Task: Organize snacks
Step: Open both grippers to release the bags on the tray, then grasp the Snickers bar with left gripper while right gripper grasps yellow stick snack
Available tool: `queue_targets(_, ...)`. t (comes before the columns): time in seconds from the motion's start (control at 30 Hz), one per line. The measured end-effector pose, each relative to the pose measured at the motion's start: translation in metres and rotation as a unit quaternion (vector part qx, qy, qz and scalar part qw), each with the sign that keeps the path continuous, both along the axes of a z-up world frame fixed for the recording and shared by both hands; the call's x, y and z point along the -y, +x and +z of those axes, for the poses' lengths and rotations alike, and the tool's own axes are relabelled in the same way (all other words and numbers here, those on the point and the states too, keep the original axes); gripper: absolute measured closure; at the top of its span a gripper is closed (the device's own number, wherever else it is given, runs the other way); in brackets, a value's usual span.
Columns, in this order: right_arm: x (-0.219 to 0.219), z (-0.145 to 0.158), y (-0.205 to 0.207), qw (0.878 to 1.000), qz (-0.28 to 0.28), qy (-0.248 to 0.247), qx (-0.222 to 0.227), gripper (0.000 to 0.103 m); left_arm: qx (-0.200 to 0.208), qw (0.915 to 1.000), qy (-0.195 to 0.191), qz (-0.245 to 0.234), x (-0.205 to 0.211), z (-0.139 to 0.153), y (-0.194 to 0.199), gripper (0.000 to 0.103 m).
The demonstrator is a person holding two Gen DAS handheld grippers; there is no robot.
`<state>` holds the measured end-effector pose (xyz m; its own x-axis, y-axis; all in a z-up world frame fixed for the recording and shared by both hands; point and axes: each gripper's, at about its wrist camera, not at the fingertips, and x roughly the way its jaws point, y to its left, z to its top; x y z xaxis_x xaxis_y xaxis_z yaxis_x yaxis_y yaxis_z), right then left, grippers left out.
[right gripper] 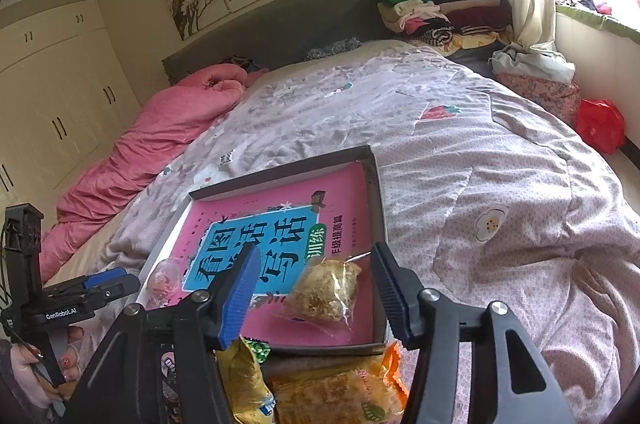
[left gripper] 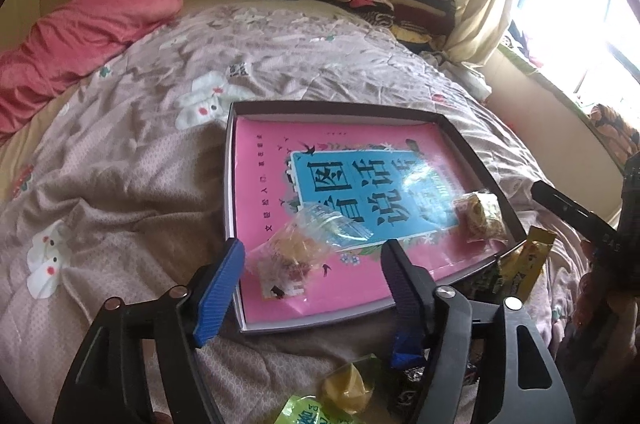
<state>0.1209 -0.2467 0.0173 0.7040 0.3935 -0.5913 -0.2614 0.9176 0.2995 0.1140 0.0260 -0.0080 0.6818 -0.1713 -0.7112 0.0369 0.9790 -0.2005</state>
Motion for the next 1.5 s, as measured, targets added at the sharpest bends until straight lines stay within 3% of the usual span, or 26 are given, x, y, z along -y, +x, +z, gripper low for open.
queue_targets(0.37, 0.000, 0.006, -0.012, 1.000, 0.008, 0.000, 0.009, 0.042, 0.029, 0.9978, 0.028, -0.053, 0.018, 0.012, -0.019, 0.028)
queue_targets(0.97, -0.012, 0.001, -0.036, 1.000, 0.028, 0.001, -0.015, 0.040, 0.022, 0.9865, 0.066, -0.148, 0.053, 0.008, -0.055, 0.028)
queue_targets(1.5, -0.034, -0.009, -0.055, 0.998, 0.053, -0.019, -0.041, 0.040, 0.014, 0.9804, 0.077, -0.181, 0.069, 0.006, -0.075, 0.028)
